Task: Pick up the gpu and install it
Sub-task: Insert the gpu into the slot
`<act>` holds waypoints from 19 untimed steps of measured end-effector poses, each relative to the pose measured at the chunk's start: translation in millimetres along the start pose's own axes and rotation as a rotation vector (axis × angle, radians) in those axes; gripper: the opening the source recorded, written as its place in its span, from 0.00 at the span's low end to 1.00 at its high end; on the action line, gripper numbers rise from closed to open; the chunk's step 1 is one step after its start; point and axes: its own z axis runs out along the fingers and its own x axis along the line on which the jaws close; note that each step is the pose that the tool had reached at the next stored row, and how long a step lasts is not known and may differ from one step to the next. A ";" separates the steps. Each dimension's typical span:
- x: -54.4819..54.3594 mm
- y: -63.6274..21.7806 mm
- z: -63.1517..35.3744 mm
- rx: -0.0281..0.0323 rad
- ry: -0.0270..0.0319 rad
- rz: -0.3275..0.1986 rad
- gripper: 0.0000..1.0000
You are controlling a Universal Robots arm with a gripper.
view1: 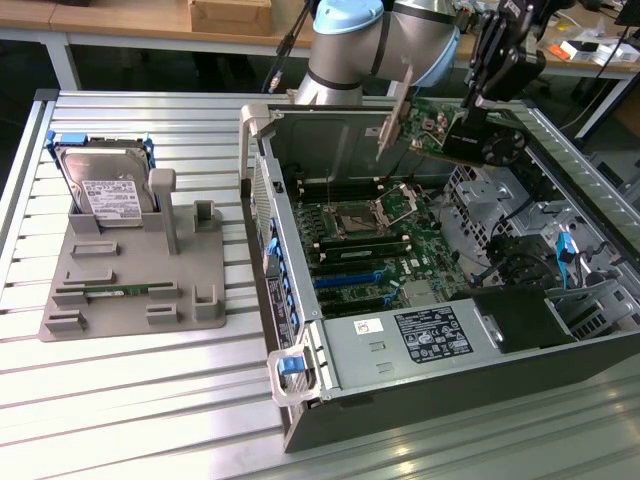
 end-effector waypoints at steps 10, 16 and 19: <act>-0.1 0.0 0.7 0.0071 -0.0003 -0.103 0.25; -0.1 0.0 1.0 0.0110 -0.0004 -0.157 0.25; -0.1 0.0 1.2 0.0130 -0.0005 -0.187 0.25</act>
